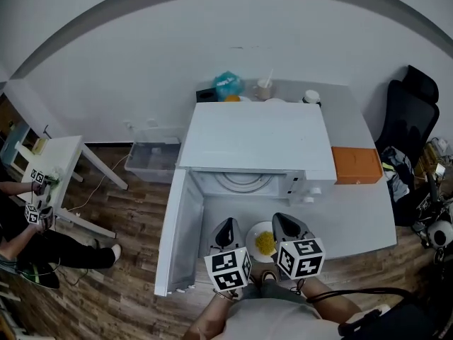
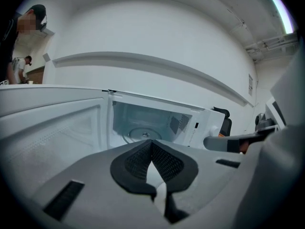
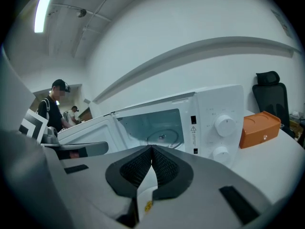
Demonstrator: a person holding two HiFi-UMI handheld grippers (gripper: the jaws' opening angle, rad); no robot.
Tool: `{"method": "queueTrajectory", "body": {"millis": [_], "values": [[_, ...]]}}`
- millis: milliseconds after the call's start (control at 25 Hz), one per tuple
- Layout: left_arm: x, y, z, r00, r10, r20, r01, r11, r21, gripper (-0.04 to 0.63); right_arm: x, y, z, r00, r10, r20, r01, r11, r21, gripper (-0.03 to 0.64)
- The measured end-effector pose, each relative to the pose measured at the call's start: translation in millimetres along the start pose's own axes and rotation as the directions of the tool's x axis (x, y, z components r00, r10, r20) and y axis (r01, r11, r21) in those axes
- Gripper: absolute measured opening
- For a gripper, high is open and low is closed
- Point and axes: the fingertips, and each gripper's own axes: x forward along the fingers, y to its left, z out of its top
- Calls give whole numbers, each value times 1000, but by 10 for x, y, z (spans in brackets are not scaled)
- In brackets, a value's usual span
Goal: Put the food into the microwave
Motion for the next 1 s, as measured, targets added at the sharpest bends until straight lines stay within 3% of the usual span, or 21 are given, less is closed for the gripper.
{"method": "queueTrajectory", "body": {"millis": [200, 480, 680, 1000], "values": [[74, -138, -51, 999, -22, -36, 23, 999, 25, -5, 60, -76, -25, 1000, 5, -18, -5, 1000, 6, 17], [203, -168, -235, 995, -28, -94, 26, 999, -26, -3, 158, -105, -140, 997, 30, -67, -30, 1000, -4, 20], [261, -220, -410, 990, -50, -135, 42, 997, -64, 83, 164, -220, -325, 994, 32, -109, -30, 999, 22, 47], [231, -143, -1068, 959, -32, -283, 8, 996, -85, 83, 125, -567, -916, 972, -22, -234, 40, 996, 74, 66]]}}
